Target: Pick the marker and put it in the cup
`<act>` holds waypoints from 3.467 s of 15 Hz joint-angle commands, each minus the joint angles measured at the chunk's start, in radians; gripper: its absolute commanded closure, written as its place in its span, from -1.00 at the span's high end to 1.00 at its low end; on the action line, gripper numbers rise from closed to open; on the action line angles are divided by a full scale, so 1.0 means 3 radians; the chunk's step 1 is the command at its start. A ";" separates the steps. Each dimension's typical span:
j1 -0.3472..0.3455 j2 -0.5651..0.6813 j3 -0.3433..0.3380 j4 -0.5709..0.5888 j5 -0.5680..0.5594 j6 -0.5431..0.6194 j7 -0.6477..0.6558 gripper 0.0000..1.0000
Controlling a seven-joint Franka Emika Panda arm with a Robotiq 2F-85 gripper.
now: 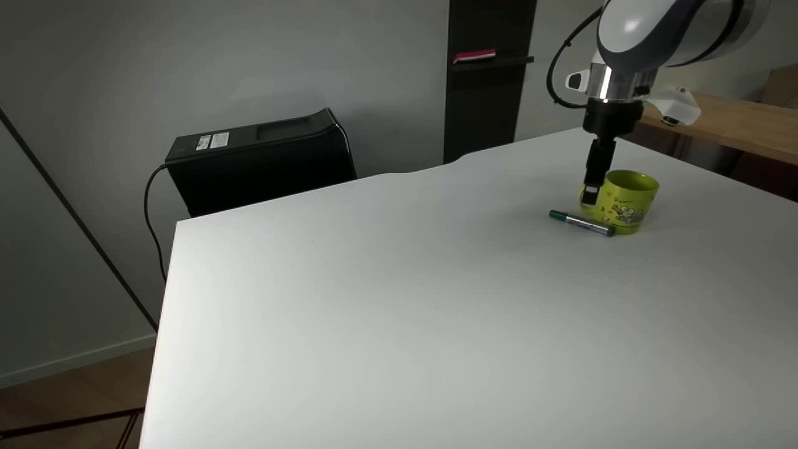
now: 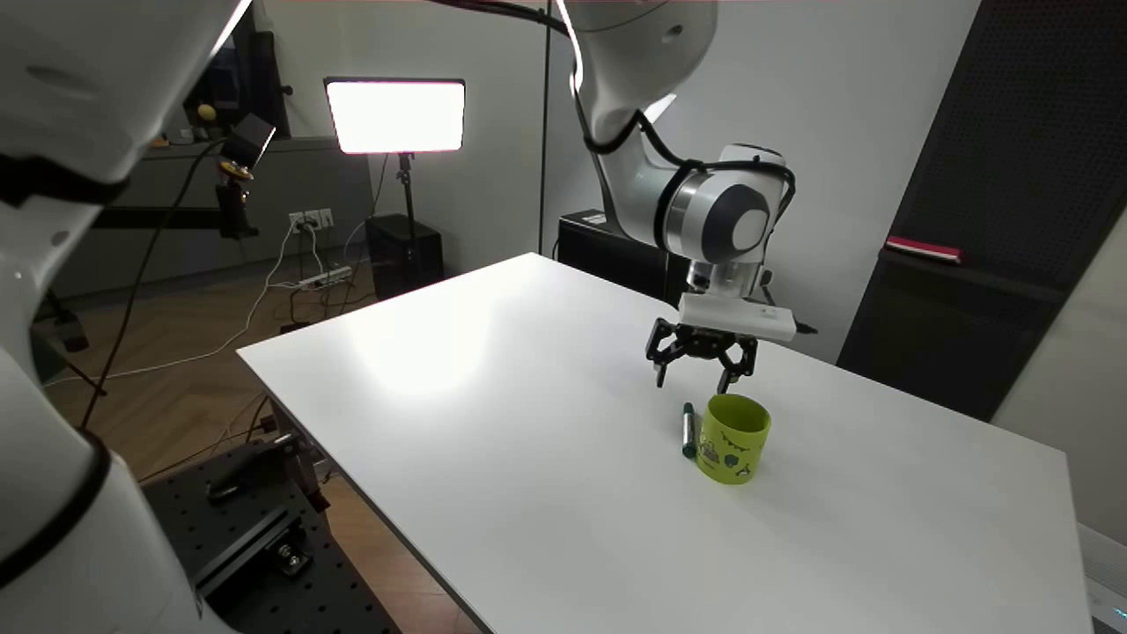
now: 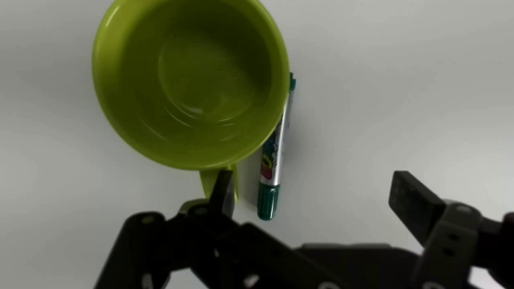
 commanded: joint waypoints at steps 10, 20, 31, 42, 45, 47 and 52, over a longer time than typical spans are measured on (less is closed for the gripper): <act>0.0112 0.0226 -0.0093 0.0241 -0.0160 0.0119 0.0511 1.00; 0.0275 0.0138 -0.0173 0.0176 -0.0444 0.0150 0.0879 1.00; 0.0439 0.0101 -0.0233 -0.0041 -0.0666 0.0108 0.1029 1.00; 0.0331 0.0231 -0.0146 -0.0002 -0.0559 0.0115 0.0924 1.00; 0.0287 0.0270 -0.0131 0.0013 -0.0532 0.0088 0.0896 1.00; 0.0264 0.0295 -0.0131 0.0017 -0.0530 0.0087 0.0890 1.00; 0.0235 0.0326 -0.0147 0.0026 -0.0538 0.0094 0.0917 1.00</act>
